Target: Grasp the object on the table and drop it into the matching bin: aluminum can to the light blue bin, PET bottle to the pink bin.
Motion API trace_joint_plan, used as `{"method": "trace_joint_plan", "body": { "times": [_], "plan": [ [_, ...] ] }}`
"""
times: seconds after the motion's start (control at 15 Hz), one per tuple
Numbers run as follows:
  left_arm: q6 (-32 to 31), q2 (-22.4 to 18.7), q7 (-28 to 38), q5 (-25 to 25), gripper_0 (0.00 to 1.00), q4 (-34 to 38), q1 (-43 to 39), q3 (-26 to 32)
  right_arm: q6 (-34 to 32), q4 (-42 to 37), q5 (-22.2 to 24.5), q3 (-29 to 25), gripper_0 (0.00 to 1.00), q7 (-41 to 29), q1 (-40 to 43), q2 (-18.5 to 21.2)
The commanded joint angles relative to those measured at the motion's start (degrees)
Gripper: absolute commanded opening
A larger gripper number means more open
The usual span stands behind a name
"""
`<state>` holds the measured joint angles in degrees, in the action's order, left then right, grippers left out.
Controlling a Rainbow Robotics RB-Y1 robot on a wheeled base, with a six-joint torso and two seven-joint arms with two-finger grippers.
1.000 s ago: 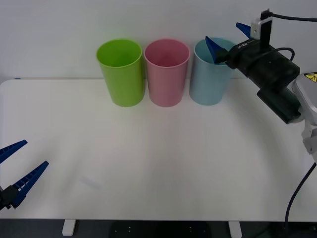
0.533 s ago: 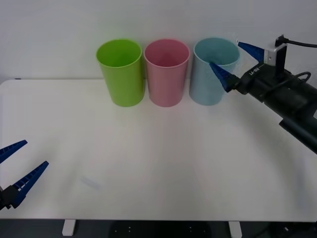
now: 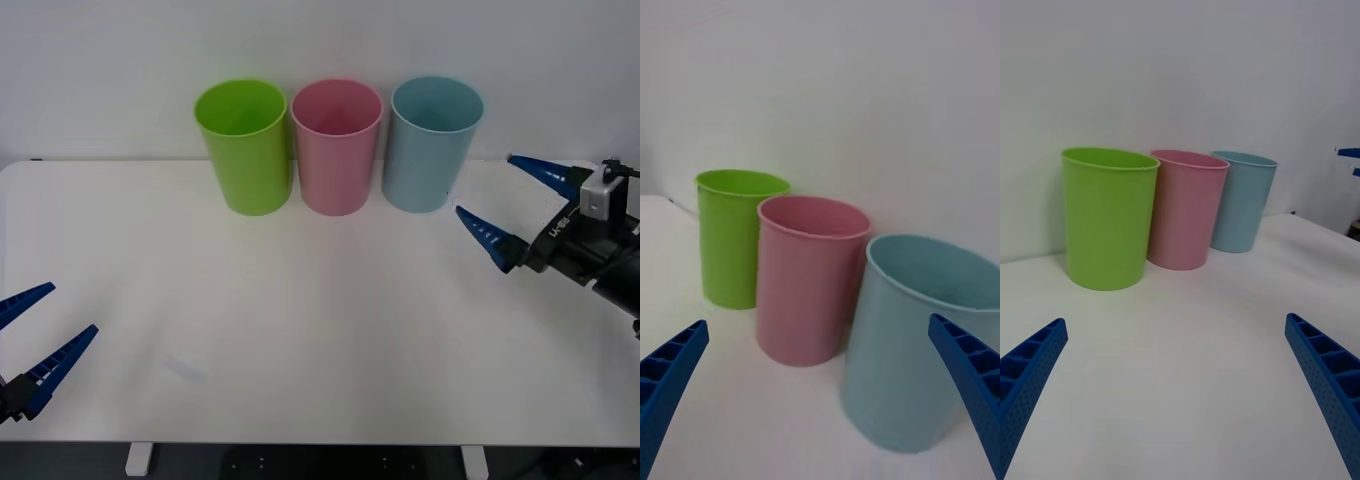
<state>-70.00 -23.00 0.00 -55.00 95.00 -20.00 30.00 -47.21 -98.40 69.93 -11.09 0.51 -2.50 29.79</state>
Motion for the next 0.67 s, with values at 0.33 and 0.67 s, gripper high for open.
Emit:
{"method": "trace_joint_plan", "body": {
  "times": [0.33, 0.67],
  "plan": [
    [0.0, 0.0, 0.0, 0.0, 1.0, 0.0, 0.0, 0.0, -5.88, -0.48, -2.95, -4.64, 1.0, 10.38, 8.91, 0.0],
    [0.0, 0.0, 0.0, 0.0, 1.0, 0.0, 0.0, 0.0, -7.11, -3.47, -5.33, -5.08, 1.0, 10.3, 16.47, 0.0]
  ]
}}
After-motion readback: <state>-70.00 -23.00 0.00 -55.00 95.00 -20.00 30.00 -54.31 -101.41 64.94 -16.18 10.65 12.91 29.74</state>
